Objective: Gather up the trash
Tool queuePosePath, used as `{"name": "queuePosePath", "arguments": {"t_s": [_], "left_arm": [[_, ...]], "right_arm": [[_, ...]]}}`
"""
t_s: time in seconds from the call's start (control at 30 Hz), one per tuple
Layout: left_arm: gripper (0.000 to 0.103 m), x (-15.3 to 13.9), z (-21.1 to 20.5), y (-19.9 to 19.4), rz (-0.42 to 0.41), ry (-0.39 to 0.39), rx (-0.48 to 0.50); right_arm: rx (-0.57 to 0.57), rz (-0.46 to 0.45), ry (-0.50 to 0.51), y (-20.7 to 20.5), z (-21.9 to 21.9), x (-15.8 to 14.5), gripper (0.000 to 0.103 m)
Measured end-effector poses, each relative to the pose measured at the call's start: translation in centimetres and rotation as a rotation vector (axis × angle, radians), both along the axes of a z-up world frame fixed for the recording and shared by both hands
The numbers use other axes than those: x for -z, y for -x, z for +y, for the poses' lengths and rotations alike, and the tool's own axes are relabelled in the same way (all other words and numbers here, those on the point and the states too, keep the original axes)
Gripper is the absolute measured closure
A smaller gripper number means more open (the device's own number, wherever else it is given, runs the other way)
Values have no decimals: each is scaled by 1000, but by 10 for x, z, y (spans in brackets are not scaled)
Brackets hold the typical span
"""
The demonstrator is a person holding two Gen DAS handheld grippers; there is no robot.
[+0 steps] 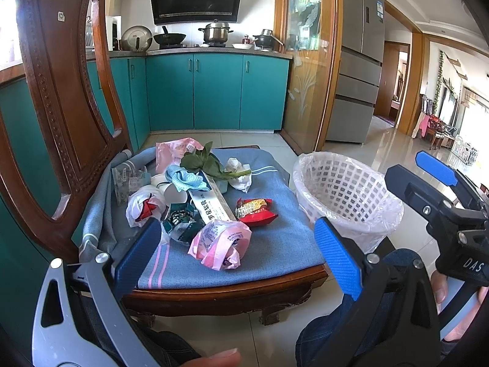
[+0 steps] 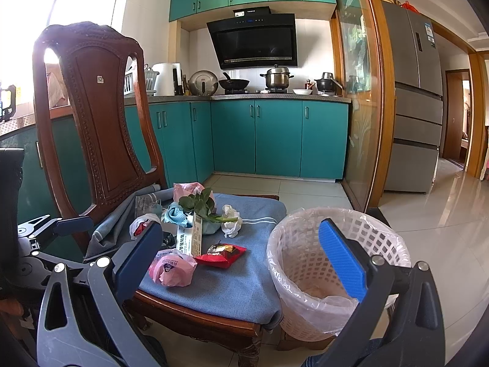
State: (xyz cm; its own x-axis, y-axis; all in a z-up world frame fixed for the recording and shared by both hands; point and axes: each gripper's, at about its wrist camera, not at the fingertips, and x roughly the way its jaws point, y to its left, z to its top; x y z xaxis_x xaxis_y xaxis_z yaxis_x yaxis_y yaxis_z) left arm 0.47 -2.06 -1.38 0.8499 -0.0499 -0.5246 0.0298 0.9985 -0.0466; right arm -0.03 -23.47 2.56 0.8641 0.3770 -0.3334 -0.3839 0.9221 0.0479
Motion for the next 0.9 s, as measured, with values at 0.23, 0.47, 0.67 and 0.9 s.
{"name": "queuePosePath", "arguments": {"t_s": [0.23,0.47,0.67,0.9], "left_arm": [[3,0,0,0,0,2,-1],[3,1,1,0,1,4,-1],[3,2,1,0,5,5,-1],[3,2,1,1,7,5,-1]], "right_arm": [[0,0,0,0,0,0,3],[1,2,1,-1,0,1,3],[1,5,0,-2,-2,2,3],[1,8,-2,-1,-2,2,3]]}}
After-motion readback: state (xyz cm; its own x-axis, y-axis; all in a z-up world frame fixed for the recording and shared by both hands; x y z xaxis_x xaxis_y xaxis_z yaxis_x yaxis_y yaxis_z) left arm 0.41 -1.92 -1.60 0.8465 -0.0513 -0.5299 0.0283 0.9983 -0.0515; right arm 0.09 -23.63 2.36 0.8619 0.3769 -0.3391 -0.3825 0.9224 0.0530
